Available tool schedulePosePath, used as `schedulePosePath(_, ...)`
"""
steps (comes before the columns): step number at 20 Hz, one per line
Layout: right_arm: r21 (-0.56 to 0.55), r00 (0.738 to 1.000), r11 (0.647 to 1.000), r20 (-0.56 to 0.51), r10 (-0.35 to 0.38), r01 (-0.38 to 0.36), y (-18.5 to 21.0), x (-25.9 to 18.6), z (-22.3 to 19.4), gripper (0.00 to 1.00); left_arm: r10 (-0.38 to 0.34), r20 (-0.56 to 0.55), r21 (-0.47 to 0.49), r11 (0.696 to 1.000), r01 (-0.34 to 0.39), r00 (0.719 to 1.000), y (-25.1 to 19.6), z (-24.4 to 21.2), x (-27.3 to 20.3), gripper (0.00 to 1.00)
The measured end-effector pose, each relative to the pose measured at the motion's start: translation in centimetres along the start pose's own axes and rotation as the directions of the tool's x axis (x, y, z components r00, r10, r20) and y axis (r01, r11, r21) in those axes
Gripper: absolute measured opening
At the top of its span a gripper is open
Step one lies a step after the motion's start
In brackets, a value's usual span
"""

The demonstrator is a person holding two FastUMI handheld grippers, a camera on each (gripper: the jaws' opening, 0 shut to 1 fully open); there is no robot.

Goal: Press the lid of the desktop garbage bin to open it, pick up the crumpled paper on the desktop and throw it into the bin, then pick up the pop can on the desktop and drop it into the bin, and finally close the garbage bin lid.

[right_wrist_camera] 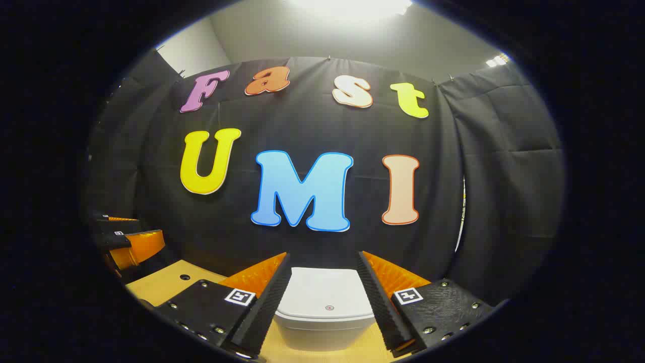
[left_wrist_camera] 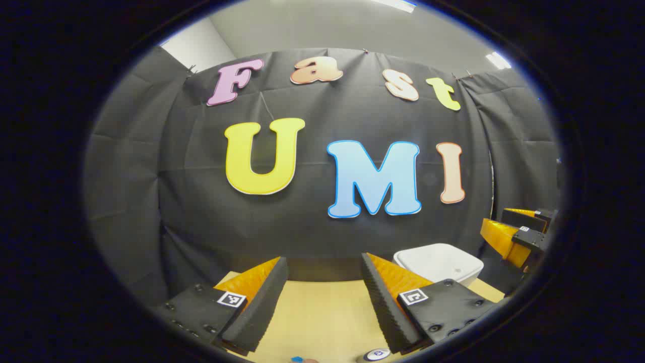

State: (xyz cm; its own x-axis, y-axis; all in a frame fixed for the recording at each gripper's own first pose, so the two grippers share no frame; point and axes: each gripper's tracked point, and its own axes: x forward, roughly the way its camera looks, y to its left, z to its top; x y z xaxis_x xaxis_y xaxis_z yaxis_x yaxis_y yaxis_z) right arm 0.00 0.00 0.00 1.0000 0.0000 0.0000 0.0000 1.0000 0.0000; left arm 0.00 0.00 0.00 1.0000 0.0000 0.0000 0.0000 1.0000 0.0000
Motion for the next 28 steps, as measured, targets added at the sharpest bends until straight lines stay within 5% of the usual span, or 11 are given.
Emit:
schedulePosePath(1,0.006,1.000,1.000,-0.005,0.010,-0.010,0.0,0.2,-0.1,0.81,-0.003,0.004,0.001,1.000,0.003,1.000,-0.5,0.0,0.0,0.94)
schedulePosePath(4,0.024,0.999,1.000,-0.046,0.019,-0.018,0.3,0.3,-1.0,0.40,-0.009,0.002,-0.001,1.000,0.009,1.000,-1.0,0.2,0.0,0.95)
schedulePosePath(5,0.034,0.998,0.999,-0.058,0.037,-0.035,0.6,0.2,-1.1,0.36,-0.011,0.003,-0.004,1.000,0.011,1.000,-1.2,0.2,0.1,0.95)
schedulePosePath(17,0.038,0.989,0.994,-0.107,0.101,-0.098,2.0,-0.2,-2.8,0.36,-0.010,0.021,-0.005,1.000,0.010,1.000,-2.3,0.5,-0.2,0.95)
schedulePosePath(18,0.033,0.993,0.998,-0.109,0.049,-0.046,0.9,-0.8,-2.6,0.36,-0.010,0.022,-0.005,1.000,0.010,1.000,-2.3,0.5,-0.3,0.95)
schedulePosePath(19,0.044,0.993,0.998,-0.104,0.054,-0.049,0.9,0.1,-3.0,0.03,-0.009,0.023,-0.005,1.000,0.009,1.000,-2.2,0.5,-0.5,0.95)
schedulePosePath(28,0.057,0.986,0.998,-0.157,0.046,-0.038,-0.5,1.8,-5.9,0.01,-0.008,0.026,-0.002,1.000,0.008,1.000,-1.9,0.8,-0.8,0.95)
